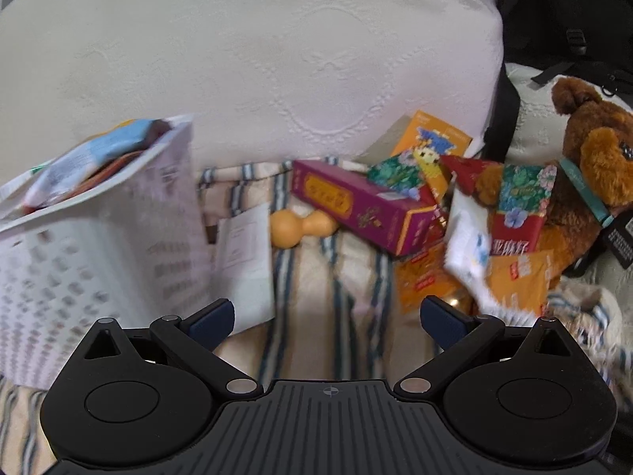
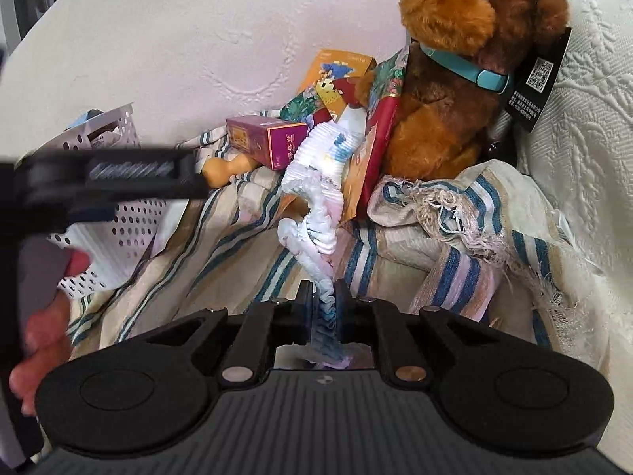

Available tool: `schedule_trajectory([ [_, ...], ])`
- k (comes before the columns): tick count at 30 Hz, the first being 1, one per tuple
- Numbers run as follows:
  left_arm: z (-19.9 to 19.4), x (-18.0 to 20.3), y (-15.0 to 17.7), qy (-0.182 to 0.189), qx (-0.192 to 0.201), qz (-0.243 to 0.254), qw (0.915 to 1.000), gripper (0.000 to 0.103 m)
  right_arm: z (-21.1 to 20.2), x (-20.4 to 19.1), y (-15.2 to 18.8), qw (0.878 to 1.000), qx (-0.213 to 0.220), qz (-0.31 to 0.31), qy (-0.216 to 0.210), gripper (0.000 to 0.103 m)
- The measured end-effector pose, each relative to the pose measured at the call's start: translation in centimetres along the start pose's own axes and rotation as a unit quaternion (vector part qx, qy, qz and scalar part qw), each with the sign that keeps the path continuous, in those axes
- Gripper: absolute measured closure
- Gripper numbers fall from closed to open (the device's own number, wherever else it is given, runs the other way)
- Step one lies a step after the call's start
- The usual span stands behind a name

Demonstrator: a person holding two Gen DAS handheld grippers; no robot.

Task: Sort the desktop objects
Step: 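Grasp the white crinkled wrapper with the right gripper and lift it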

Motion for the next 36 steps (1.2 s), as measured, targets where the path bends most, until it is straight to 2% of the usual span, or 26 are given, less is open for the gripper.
schedule_trajectory([
  [2, 0.8, 0.8, -0.4, 0.004, -0.01, 0.0, 0.9999, 0.0, 0.6, -0.3, 0.0, 1.0, -0.001, 0.003, -0.001, 0.09],
  [6, 1.8, 2.8, -1.9, 0.006, -0.023, 0.029, 0.9993, 0.0, 1.2, -0.2, -0.1, 1.0, -0.004, 0.012, -0.007, 0.09],
  [9, 2.3, 3.6, -2.8, 0.021, -0.041, 0.026, 0.9986, 0.0, 1.2, 0.0, 0.0, 1.0, -0.005, 0.014, -0.011, 0.09],
  [11, 2.6, 3.9, -2.9, 0.032, -0.052, 0.021, 0.9979, 0.0, 1.2, 0.1, -0.1, 1.0, -0.007, 0.02, -0.016, 0.09],
  [14, 3.0, 4.6, -2.4, 0.023, -0.065, 0.035, 0.997, 0.0, 1.4, 0.0, -0.1, 0.999, -0.008, 0.032, -0.019, 0.09],
  [17, 3.5, 4.7, -1.9, 0.031, -0.083, 0.035, 0.9954, 0.0, 1.6, 0.0, -0.1, 0.999, -0.009, 0.037, -0.023, 0.09],
  [22, 4.1, 5.1, -2.3, 0.053, -0.089, 0.023, 0.9944, 0.0, 1.7, -0.4, -0.1, 1.0, -0.006, 0.024, -0.019, 0.09],
  [28, 2.6, 5.3, -2.8, 0.09, -0.061, 0.02, 0.9939, 0.0, 2.1, -0.1, -0.3, 0.999, -0.008, 0.018, -0.026, 0.09],
  [32, 3.8, 6.8, -2.6, 0.094, -0.083, 0.036, 0.9914, 0.002, 2.0, 0.1, -0.3, 0.999, -0.008, 0.012, -0.028, 0.09],
  [34, 4.8, 7.4, -2.3, 0.083, -0.098, 0.041, 0.9908, 0.016, 2.1, 0.2, -0.4, 0.999, -0.008, 0.014, -0.03, 0.09],
  [35, 5.3, 7.6, -2.1, 0.072, -0.106, 0.041, 0.9909, 0.032, 2.2, 0.2, -0.4, 0.999, -0.008, 0.014, -0.031, 0.09],
  [36, 5.8, 7.6, -1.8, 0.064, -0.112, 0.042, 0.9908, 0.069, 2.2, 0.2, -0.4, 0.999, -0.008, 0.014, -0.032, 0.09],
])
Point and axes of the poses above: each gripper's, at about its wrist camera, not at the fingertips, and z roughly the way its jaws point, x to its right, y to its underside, the point moved 1 cm from there along z, roughly the way its jaws point, and after that the axes turned 1 degree about z, right-handed, at the moved point
